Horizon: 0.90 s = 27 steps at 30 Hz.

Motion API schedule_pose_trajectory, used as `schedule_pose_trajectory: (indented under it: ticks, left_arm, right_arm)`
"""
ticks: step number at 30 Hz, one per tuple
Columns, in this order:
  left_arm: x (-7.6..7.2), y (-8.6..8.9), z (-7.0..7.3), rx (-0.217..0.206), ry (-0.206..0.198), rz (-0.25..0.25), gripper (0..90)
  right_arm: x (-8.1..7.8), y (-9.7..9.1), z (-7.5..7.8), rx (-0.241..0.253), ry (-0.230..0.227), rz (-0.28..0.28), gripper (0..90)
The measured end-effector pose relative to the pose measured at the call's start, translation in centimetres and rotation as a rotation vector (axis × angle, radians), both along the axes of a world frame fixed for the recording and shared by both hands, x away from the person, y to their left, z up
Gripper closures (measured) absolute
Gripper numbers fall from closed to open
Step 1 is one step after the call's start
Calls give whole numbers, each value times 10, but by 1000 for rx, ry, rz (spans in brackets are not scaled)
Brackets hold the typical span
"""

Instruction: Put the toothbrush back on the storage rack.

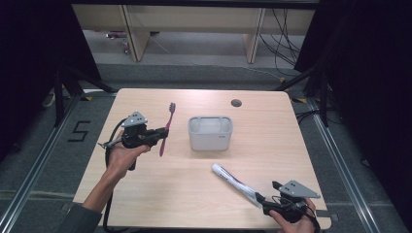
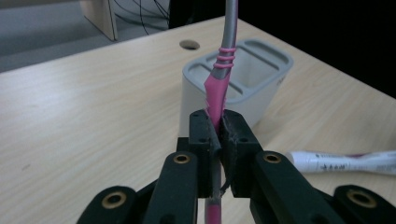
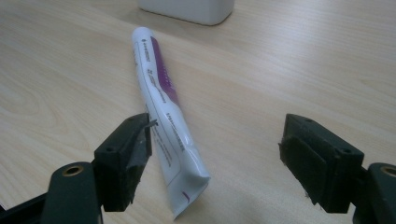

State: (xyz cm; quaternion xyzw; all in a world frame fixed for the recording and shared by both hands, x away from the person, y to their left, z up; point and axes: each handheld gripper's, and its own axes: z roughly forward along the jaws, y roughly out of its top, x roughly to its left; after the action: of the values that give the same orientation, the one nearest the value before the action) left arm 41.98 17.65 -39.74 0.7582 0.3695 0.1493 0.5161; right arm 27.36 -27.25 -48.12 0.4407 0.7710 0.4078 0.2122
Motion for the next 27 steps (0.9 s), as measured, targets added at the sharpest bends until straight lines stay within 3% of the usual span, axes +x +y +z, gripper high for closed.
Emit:
schedule_pose_trajectory:
  ticks: [2,8,9,15,21,23,24,26,27]
  left_arm:
    - [1,-3,2,-16,-11,13,828]
    - [7,-11,1,-58,-37,18,829]
    - [7,-11,2,-54,-36,25,829]
    - [13,-16,5,-86,-42,26,828]
    - [17,-22,8,-103,-51,37,828]
    - [18,-24,9,-106,-58,43,828]
    - [19,-24,9,-109,-62,44,828]
    - [20,-26,10,-115,-66,43,828]
    - [21,-27,10,-115,-68,41,828]
  right_arm:
    - [-3,2,0,30,43,-19,253]
    - [-1,1,-1,23,17,-7,253]
    - [-4,3,0,43,48,-33,253]
    - [0,-2,0,6,-2,-8,253]
    - [0,-2,0,6,-2,-8,253]
    - [-2,0,0,34,36,-26,253]
    - [-1,-2,0,12,2,-10,253]
    - [-1,-1,0,25,16,-21,253]
    - [0,-2,0,13,1,-12,253]
